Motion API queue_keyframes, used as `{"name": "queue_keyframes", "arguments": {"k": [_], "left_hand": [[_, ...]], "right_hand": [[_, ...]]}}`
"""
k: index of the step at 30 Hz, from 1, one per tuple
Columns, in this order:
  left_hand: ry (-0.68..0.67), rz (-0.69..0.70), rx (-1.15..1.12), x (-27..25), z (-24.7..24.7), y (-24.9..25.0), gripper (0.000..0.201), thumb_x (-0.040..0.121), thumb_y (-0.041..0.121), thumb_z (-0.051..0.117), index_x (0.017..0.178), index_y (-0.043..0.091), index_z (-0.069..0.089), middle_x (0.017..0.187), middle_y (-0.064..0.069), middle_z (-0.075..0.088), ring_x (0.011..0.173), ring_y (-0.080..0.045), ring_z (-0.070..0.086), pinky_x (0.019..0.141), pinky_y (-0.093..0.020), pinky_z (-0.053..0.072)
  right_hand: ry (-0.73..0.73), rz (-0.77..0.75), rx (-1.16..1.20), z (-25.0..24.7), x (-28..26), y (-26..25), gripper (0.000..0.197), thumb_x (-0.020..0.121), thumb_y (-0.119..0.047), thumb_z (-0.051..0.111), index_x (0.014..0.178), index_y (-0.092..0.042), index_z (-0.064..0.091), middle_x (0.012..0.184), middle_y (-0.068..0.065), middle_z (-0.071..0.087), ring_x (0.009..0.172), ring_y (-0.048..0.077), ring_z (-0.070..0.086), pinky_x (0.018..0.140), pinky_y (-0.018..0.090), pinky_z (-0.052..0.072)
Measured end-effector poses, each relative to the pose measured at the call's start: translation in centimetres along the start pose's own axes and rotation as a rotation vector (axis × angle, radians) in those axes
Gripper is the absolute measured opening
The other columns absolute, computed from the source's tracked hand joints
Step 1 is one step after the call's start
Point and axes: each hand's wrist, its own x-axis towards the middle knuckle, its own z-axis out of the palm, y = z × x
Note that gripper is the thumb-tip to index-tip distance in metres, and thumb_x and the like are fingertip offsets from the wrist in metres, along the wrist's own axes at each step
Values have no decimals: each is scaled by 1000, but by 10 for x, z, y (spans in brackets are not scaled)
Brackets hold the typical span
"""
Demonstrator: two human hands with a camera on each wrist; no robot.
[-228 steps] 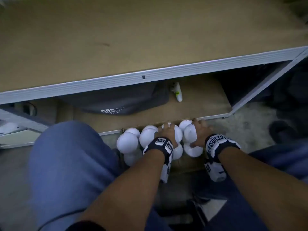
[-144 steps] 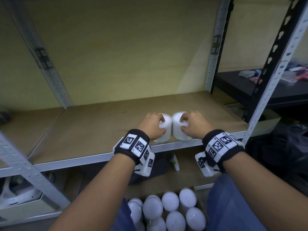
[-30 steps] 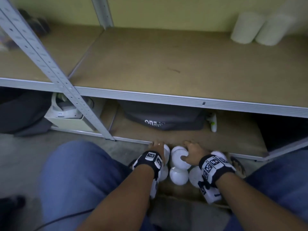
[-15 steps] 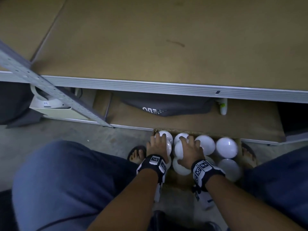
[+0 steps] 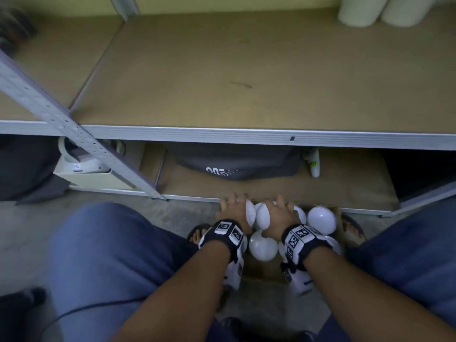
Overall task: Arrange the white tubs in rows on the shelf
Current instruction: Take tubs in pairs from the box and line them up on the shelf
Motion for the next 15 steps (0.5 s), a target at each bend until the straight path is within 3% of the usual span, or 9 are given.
{"name": "queue_keyframes", "arguments": {"k": [6, 10, 15], "left_hand": [[84, 96, 0, -33, -58, 17, 88, 61, 32, 79, 135, 25, 31, 138, -2, 31, 129, -33, 30, 97, -47, 45], [104, 184, 56, -64, -108, 26, 90, 58, 41, 80, 134, 22, 36, 132, -5, 40, 127, -34, 34, 99, -49, 45], [205, 282, 80, -108, -164, 42, 94, 60, 41, 80, 141, 23, 36, 134, -5, 42, 126, -33, 35, 99, -47, 45]], "right_hand": [[95, -47, 70, -61, -40, 2, 79, 60, -38, 77, 129, -34, 40, 131, 2, 28, 122, 33, 33, 100, 42, 41], [155, -117, 100, -104, -81, 3, 83, 61, -42, 75, 134, -37, 35, 129, 0, 30, 123, 33, 33, 101, 44, 41], [275, -194, 146, -156, -134, 4, 79, 61, -41, 76, 132, -38, 41, 129, -1, 39, 120, 29, 36, 99, 46, 42]]}}
